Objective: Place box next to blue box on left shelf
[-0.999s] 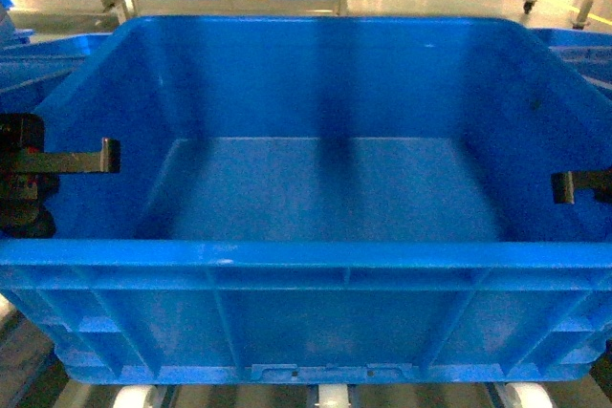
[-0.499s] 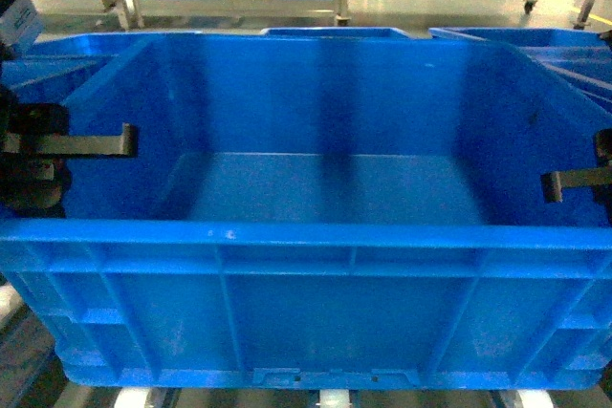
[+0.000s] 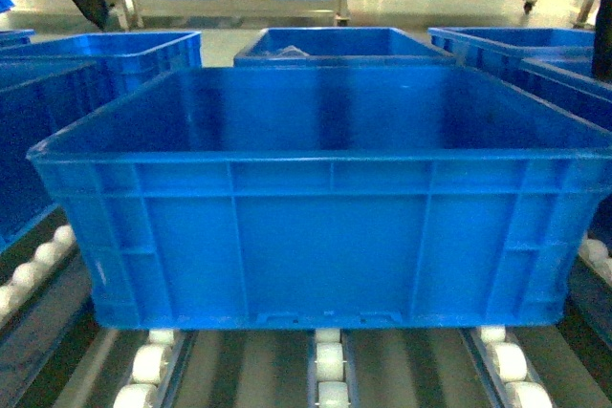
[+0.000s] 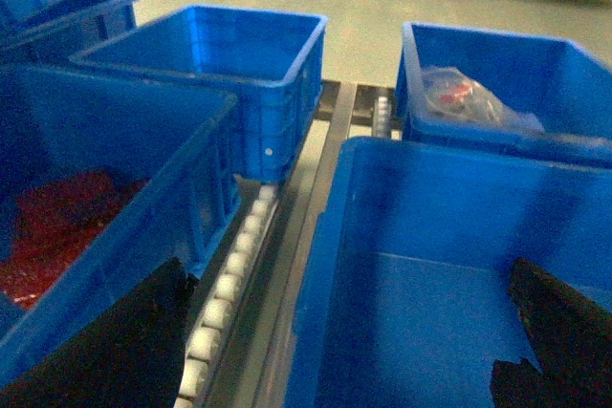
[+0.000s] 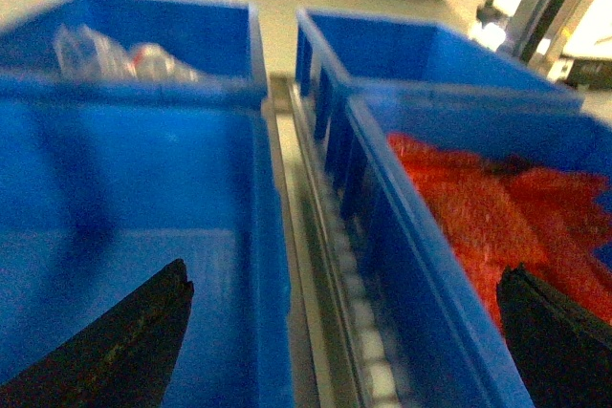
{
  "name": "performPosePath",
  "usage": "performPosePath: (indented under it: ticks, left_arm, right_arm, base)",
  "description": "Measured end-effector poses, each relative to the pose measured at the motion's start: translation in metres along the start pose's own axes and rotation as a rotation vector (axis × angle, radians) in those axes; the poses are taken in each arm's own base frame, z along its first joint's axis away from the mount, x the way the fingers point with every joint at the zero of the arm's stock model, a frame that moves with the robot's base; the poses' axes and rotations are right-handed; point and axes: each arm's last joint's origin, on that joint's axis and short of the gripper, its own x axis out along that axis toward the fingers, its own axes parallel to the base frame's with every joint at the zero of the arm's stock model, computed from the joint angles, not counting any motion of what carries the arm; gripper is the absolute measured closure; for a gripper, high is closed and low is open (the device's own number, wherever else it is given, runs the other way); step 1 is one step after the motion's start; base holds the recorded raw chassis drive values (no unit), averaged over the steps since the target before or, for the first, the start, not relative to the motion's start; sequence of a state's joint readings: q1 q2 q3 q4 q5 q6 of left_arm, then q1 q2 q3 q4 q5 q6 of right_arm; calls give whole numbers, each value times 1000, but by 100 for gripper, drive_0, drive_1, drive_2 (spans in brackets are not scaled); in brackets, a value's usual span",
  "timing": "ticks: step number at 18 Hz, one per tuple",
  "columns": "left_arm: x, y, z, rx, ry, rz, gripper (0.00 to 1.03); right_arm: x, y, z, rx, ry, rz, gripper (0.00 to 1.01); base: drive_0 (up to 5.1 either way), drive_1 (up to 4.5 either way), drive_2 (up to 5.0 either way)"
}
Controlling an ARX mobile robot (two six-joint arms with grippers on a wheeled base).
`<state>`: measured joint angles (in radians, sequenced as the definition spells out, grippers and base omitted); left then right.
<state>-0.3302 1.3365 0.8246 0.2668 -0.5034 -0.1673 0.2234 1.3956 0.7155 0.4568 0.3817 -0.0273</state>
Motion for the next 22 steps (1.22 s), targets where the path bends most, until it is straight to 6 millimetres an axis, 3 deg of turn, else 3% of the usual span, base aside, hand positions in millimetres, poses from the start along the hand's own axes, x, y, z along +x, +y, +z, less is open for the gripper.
performPosePath:
  ticks: [3,5,6,8,12,15,22]
  left_arm:
    - [-4,2,6,3,-23,2,5]
    - [-1,1,0,16,-26,-14,6]
    - [-4,10,-7,10,-134,-129,19]
    - [-23,39,-32,31,-212,-180,44]
    - [-54,74,-73,52,-195,-188,97]
    - [-59,79,-78,52,-198,-186,101]
    - [-83,102,-101,53,-197,-206,101]
  right_arm:
    - [-4,-2,11,26,-66,-5,3]
    - [0,-1,4,17,-41,0,3]
    - [-3,-5,-1,61,-145,81,13]
    - [-27,-21,-23,81,-217,145,39]
    - [-65,-43,-59,84,-208,151,92]
    - [-71,-46,-64,83,-209,153,100]
    - [-99,-66,-86,86,-204,145,100]
  base:
    - [0,0,0]
    - [0,0,0]
    - [0,0,0]
    - [0,0,0]
    - [0,0,0]
    - [0,0,0]
    - [0,0,0]
